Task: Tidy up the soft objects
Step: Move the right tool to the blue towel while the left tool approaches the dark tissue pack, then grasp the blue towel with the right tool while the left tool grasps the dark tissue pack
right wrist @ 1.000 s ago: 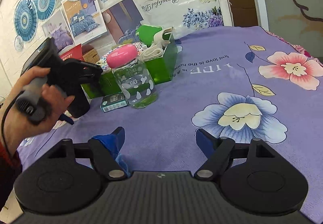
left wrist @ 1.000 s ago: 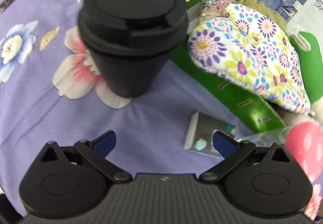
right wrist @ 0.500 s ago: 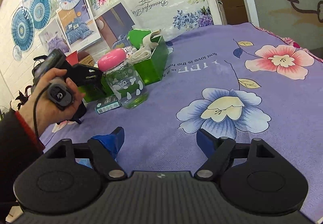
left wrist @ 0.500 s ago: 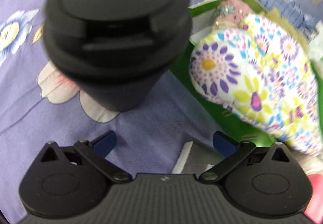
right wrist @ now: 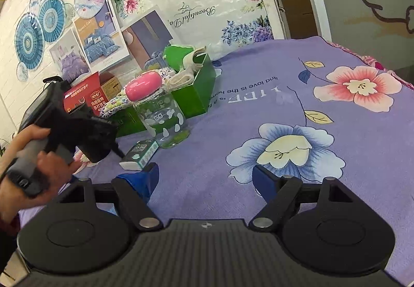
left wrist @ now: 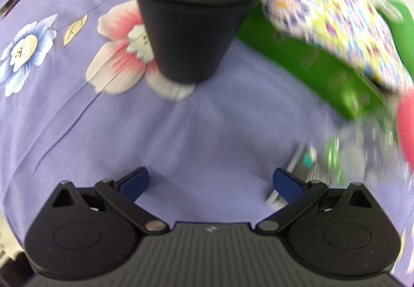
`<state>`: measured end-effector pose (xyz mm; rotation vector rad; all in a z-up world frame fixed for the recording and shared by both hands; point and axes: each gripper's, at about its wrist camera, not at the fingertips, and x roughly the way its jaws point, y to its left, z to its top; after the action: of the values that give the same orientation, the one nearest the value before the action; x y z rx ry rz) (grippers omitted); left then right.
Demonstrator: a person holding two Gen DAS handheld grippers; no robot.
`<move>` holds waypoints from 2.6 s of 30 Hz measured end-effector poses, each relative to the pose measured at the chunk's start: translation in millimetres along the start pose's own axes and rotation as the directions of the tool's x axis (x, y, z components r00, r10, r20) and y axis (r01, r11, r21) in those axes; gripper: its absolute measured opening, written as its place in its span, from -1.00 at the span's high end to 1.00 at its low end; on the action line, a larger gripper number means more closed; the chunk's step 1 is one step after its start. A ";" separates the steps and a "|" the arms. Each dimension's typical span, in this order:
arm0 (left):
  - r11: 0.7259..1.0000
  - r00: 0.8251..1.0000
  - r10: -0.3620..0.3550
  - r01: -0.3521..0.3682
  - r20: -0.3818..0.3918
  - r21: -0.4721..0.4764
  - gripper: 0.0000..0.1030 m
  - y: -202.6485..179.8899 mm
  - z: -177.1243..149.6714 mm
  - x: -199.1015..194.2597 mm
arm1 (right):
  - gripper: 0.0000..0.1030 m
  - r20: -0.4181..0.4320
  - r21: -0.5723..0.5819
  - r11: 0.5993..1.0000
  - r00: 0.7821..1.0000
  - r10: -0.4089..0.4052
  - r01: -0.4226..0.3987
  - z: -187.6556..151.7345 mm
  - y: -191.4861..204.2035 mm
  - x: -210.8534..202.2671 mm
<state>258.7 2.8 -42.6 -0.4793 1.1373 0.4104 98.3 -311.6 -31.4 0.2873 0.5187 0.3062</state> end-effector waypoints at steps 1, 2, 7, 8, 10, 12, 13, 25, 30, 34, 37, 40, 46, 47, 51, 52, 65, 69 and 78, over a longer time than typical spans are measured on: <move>1.000 1.000 -0.008 0.007 0.006 0.026 -0.97 4.0 -4.8 -5.5 | -0.27 -0.002 -0.004 1.000 1.000 0.007 -0.007 0.2 2.3 -0.4; 0.999 1.000 -0.019 0.018 0.023 0.048 -0.97 8.2 -8.0 -12.8 | -0.27 -0.002 -0.008 1.000 1.000 0.016 -0.016 0.2 4.3 -1.1; 0.963 0.983 -0.167 0.145 0.081 0.227 -0.97 3.7 1.1 -47.4 | -0.28 0.001 -0.021 0.999 0.999 0.047 -0.047 -1.4 18.9 -6.7; 0.949 0.981 -0.182 0.156 0.073 0.272 -0.97 1.4 4.8 -50.7 | -0.28 -0.002 -0.024 0.998 0.998 0.059 -0.059 -1.7 22.5 -9.0; 0.929 0.978 -0.197 0.165 0.067 0.332 -0.97 -6.2 5.6 -50.7 | -0.28 -0.014 -0.045 0.995 0.996 0.090 -0.091 -3.2 32.6 -16.8; 0.913 0.976 -0.200 0.154 0.085 0.378 -0.97 -6.6 -1.6 -52.7 | -0.28 -0.038 -0.077 0.993 0.995 0.089 -0.091 -7.0 46.9 -28.2; 0.908 0.977 -0.194 0.142 0.094 0.395 -0.97 -2.1 -2.2 -50.7 | -0.28 -0.048 -0.086 0.994 0.996 0.070 -0.074 -10.5 55.2 -34.2; 0.888 0.969 -0.171 0.074 0.178 0.453 -0.97 44.8 -6.4 -55.9 | -0.29 -0.138 -0.474 0.877 0.977 -0.163 0.080 -55.5 179.1 7.1; 0.895 0.973 -0.175 0.094 0.148 0.436 -0.97 58.0 -4.6 -46.2 | -0.29 -0.247 -0.525 0.848 0.939 -0.240 0.079 -75.2 180.4 20.9; 0.891 0.976 -0.172 0.095 0.135 0.443 -0.97 59.3 -3.8 -40.0 | -0.30 -0.230 -0.565 0.817 0.928 -0.294 0.119 -61.7 159.6 14.2; 0.892 0.977 -0.171 0.098 0.128 0.441 -0.97 57.5 -3.3 -36.5 | -0.30 -0.202 -0.596 0.781 0.907 -0.370 0.187 -46.0 136.0 14.0; 0.887 0.979 -0.164 0.092 0.123 0.453 -0.97 52.2 -4.8 -34.2 | -0.31 -0.181 -0.601 0.759 0.883 -0.433 0.250 -37.9 117.7 11.9; 0.872 0.975 -0.203 0.138 0.089 0.470 -0.97 38.7 -9.2 -36.0 | -0.31 -0.168 -0.326 0.937 0.967 -0.190 0.128 -32.0 119.9 -21.9; 0.869 0.973 -0.215 0.152 0.084 0.472 -0.97 35.4 -9.6 -36.9 | -0.31 -0.138 -0.302 0.944 0.973 -0.185 0.137 -30.6 121.3 -20.3; 0.863 0.969 -0.233 0.170 0.077 0.475 -0.97 27.9 -9.8 -41.6 | -0.31 -0.094 -0.285 0.938 0.968 -0.233 0.199 -31.4 122.7 3.5; 0.866 0.969 -0.234 0.168 0.083 0.472 -0.97 27.5 -9.5 -42.9 | -0.31 -0.101 -0.286 0.933 0.961 -0.257 0.220 -32.1 122.2 13.6; 0.844 0.967 -0.253 0.240 -0.038 0.480 -0.97 -40.9 -3.1 -14.4 | -0.39 -0.090 -0.240 0.923 0.940 -0.330 0.301 -58.2 109.9 44.9; 0.853 0.976 -0.212 0.208 -0.046 0.479 -0.97 -64.2 -0.3 3.9 | -0.39 -0.124 -0.245 0.917 0.927 -0.353 0.316 -50.5 113.8 52.0; 0.848 0.987 -0.152 0.157 -0.051 0.505 -0.81 -71.6 -7.0 23.4 | -0.15 -0.082 -0.255 0.937 0.960 -0.267 0.238 -58.3 111.3 49.5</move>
<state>300.6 -58.8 -55.7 -0.1025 1.1535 -0.0439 85.0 -181.0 -63.4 -0.0370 0.6195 0.1330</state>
